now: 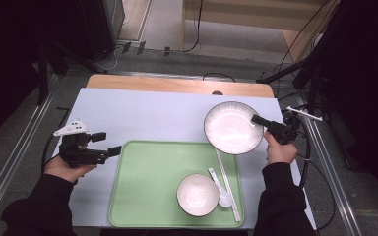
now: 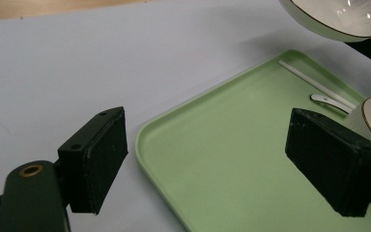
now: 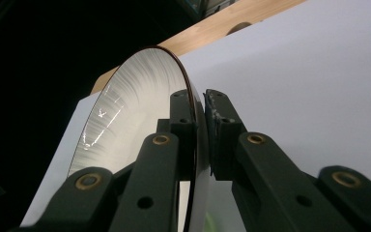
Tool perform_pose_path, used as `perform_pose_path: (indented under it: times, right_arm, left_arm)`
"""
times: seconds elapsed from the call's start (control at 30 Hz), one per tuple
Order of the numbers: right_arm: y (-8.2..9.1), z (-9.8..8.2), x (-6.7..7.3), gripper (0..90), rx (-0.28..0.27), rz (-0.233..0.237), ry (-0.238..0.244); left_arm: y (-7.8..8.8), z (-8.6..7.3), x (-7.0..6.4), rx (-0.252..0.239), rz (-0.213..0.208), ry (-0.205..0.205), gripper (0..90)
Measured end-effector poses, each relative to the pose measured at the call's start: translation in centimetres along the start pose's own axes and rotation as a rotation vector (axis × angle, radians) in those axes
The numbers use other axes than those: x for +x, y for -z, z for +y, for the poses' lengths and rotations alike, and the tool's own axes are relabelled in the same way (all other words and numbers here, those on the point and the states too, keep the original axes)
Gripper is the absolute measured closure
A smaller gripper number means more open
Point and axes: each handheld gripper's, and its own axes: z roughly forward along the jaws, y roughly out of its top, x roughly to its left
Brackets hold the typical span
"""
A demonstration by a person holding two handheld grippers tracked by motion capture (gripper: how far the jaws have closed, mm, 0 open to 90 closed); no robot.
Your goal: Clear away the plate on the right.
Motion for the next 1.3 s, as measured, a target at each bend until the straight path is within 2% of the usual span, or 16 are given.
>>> perform_pose_path:
  times: [0.23,0.37,0.43,0.63,0.8,0.87,1.0,1.1,1.17,1.2,1.3]
  right_arm:
    - [-2.0,-0.3,2.0,84.0,0.034,0.029,0.014]
    - [-3.6,-0.7,3.1,84.0,0.062,0.037,0.014]
    - [-4.3,-0.9,3.5,84.0,0.075,0.047,0.009]
    - [-6.1,-1.5,4.9,84.0,0.096,0.077,0.011]
    - [-7.1,-2.0,6.2,83.9,0.110,0.091,0.022]
    - [-7.4,-2.2,6.6,83.9,0.118,0.101,0.022]
    - [-8.0,-2.6,7.4,83.9,0.127,0.116,0.017]
    - [-8.5,-2.9,7.9,83.8,0.133,0.125,0.018]
    - [-8.9,-3.1,8.2,83.8,0.144,0.137,0.016]
    - [-9.0,-3.2,8.3,83.8,0.143,0.141,0.020]
    - [-9.2,-3.5,8.8,83.7,0.143,0.146,0.019]
  left_arm:
    - [-1.6,1.3,-1.0,0.025,-0.031,0.028,13.7]
    - [-2.6,2.0,-1.3,0.010,-0.062,0.054,13.4]
    - [-3.0,2.3,-1.6,0.002,-0.063,0.071,14.9]
    - [-4.3,3.3,-2.4,-0.005,-0.068,0.073,23.9]
    - [-5.7,4.1,-3.3,-0.007,-0.047,0.066,30.0]
    - [-6.3,4.3,-3.5,-0.005,-0.045,0.083,31.3]
    - [-7.5,4.6,-3.7,-0.031,-0.039,0.138,35.1]
    - [-8.6,4.8,-4.1,-0.007,-0.018,0.128,36.5]
    - [-9.3,4.9,-4.3,0.002,-0.011,0.145,38.7]
    - [-9.6,5.0,-4.3,-0.003,-0.018,0.170,39.8]
    - [-10.2,5.1,-4.7,-0.016,-0.004,0.182,44.1]
